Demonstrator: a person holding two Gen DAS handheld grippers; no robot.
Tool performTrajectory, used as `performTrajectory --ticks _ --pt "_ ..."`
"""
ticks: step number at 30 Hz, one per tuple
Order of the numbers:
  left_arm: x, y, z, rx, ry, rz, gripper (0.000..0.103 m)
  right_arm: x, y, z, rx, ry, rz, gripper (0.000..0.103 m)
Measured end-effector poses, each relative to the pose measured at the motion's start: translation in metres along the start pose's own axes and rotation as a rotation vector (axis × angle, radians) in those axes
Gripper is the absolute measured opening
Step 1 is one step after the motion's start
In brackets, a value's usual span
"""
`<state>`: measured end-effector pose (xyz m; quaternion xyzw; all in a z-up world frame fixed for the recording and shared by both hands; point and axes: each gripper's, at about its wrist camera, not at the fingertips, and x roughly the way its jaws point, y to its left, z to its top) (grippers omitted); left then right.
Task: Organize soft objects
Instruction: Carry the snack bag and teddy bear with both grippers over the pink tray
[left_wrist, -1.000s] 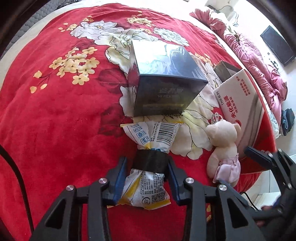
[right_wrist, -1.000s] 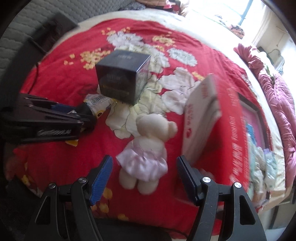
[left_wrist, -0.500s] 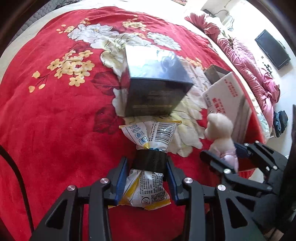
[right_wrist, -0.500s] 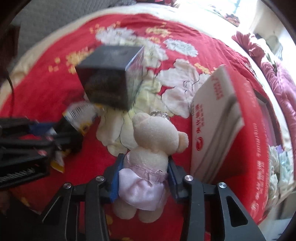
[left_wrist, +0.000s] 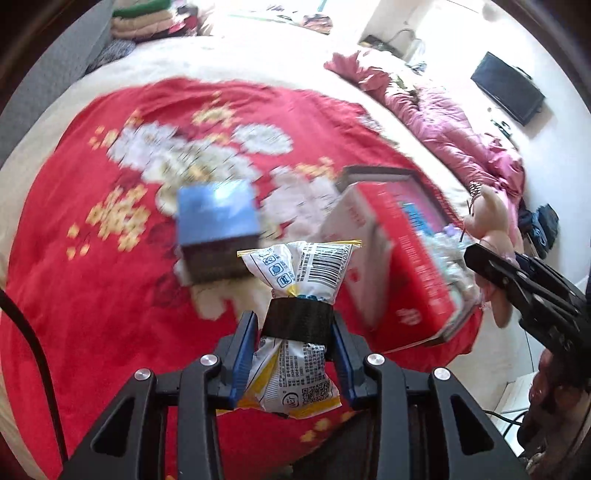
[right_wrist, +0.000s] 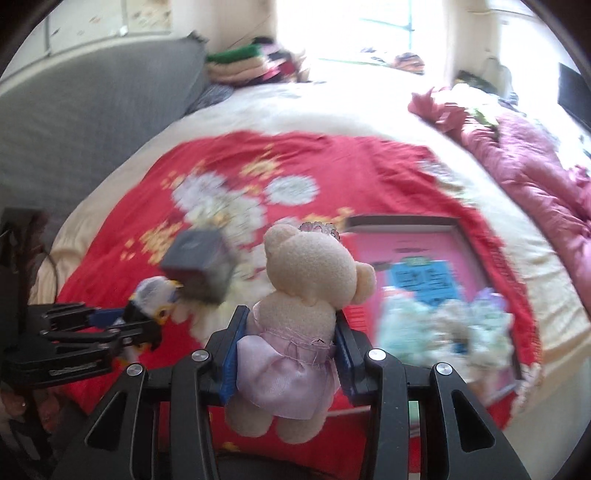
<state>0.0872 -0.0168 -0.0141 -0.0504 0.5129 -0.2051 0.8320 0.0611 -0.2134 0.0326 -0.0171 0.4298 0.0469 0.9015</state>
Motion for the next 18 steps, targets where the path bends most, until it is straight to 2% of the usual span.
performTrajectory --ticks 9,18 --pt "0.000 -0.094 0.036 0.151 -0.013 -0.048 0.039 -0.042 -0.085 -0.009 0.138 -0.073 -0.080 0.044" --pt "0.038 -0.175 0.063 0.272 0.032 -0.079 0.039 -0.048 -0.129 -0.028 0.193 -0.079 -0.119 0.044"
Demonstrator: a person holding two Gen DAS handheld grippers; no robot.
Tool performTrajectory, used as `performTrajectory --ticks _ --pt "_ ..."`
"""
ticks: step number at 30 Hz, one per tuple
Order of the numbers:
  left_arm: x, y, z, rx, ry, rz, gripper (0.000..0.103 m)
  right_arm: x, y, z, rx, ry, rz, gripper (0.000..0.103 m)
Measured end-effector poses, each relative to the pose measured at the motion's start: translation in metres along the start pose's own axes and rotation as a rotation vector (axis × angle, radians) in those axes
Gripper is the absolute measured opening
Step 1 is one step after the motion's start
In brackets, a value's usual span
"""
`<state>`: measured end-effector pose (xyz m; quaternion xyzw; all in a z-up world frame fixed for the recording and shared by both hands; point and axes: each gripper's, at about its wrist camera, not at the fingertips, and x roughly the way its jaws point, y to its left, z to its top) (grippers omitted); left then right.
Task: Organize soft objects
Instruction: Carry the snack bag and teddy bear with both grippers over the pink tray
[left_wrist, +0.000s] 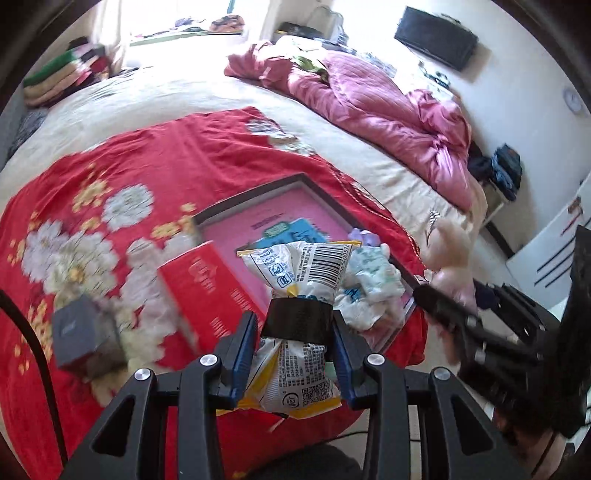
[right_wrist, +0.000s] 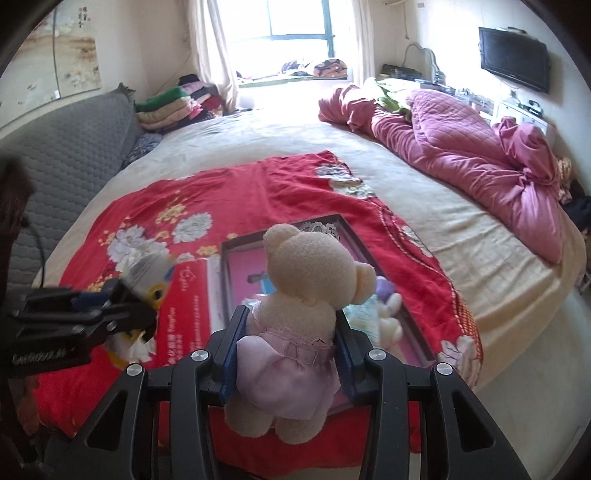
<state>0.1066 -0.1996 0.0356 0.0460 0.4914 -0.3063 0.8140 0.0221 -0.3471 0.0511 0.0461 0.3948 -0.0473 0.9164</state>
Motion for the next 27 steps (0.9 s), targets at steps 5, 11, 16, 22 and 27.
performTrajectory --ticks 5,11,16,22,27 --pt "0.031 -0.020 0.018 0.039 0.048 0.009 0.039 0.009 -0.013 -0.005 0.015 0.005 0.001 0.044" --pt "0.062 -0.025 0.027 0.065 0.092 0.025 0.039 0.027 -0.021 -0.006 0.015 0.023 0.016 0.044" --pt "0.085 -0.025 0.029 0.079 0.127 0.048 0.039 0.051 -0.020 -0.010 -0.008 0.071 0.009 0.045" --pt "0.099 -0.021 0.034 0.086 0.143 0.053 0.039 0.074 -0.017 -0.016 -0.037 0.106 0.005 0.045" --pt "0.112 -0.019 0.039 0.083 0.157 0.054 0.039 0.095 -0.015 -0.021 -0.053 0.133 -0.003 0.045"
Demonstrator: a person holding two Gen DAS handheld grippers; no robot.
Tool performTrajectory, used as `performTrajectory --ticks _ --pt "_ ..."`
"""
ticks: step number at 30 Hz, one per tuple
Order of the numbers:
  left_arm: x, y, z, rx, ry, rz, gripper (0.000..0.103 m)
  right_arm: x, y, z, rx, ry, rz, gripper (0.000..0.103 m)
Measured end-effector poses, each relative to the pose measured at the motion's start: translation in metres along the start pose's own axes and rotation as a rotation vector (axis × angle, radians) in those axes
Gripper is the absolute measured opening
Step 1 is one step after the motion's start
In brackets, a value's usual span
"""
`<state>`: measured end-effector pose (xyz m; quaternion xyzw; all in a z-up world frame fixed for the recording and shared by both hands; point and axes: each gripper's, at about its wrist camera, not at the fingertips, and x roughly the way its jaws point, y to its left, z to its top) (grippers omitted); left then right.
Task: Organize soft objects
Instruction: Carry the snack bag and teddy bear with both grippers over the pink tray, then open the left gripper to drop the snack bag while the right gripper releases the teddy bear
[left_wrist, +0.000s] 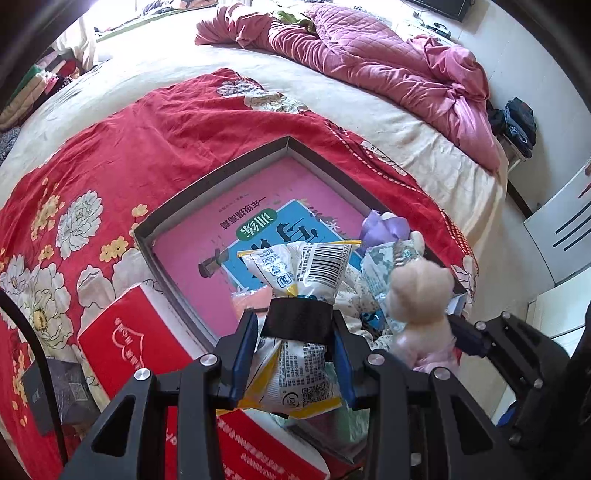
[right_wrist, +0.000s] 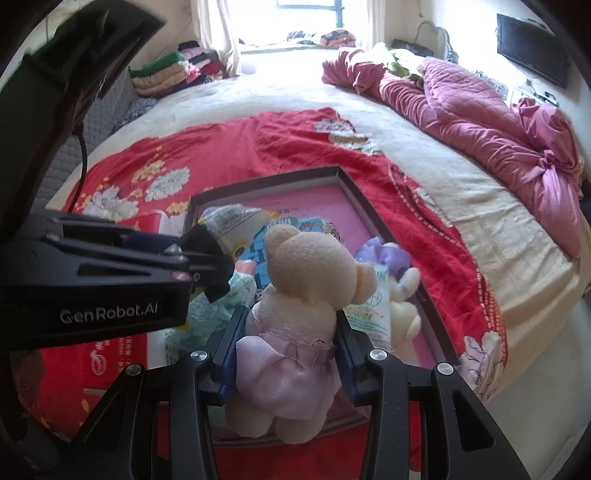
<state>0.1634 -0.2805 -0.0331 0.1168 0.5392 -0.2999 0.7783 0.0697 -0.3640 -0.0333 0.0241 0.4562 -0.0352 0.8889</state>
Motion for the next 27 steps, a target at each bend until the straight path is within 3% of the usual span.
performTrajectory --ticks 10,19,27 --pt "0.013 0.001 0.005 0.001 0.018 -0.013 0.039 0.028 0.009 -0.007 -0.031 0.026 0.011 0.050" --pt "0.021 0.003 0.009 0.004 0.042 -0.017 0.039 0.016 0.011 -0.009 -0.087 -0.011 -0.030 0.071" --pt "0.027 -0.002 0.009 0.013 0.063 -0.015 0.039 -0.001 -0.011 -0.014 -0.001 -0.032 0.002 0.072"
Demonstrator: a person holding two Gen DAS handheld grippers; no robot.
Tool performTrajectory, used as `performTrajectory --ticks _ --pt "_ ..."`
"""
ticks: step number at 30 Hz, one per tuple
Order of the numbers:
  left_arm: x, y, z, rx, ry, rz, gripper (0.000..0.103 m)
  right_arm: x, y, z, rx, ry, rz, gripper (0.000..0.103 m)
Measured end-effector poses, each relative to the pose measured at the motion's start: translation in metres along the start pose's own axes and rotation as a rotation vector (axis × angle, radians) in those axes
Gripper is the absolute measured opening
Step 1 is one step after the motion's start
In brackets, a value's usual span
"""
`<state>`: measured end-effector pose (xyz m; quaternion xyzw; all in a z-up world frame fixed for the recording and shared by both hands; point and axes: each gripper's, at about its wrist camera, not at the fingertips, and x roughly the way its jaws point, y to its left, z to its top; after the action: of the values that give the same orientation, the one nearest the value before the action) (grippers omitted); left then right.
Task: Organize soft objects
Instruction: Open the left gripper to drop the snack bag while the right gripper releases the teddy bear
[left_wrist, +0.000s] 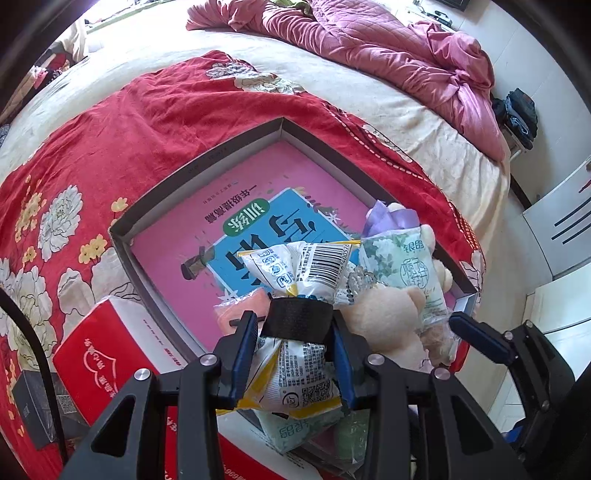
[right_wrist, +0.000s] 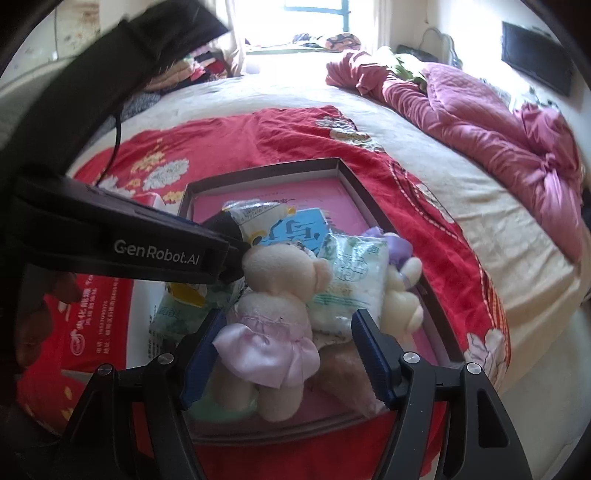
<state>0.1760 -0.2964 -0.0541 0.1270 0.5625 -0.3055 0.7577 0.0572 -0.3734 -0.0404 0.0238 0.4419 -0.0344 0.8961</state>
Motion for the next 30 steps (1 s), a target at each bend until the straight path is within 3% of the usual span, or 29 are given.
performTrajectory --ticks 17,30 --pt "0.004 -0.008 -0.005 0.024 0.011 0.007 0.039 -0.020 -0.023 -0.001 0.076 -0.028 -0.029 0.072" --pt "0.004 -0.003 -0.009 0.010 0.014 -0.005 0.039 -0.009 -0.020 -0.003 0.070 -0.005 -0.030 0.072"
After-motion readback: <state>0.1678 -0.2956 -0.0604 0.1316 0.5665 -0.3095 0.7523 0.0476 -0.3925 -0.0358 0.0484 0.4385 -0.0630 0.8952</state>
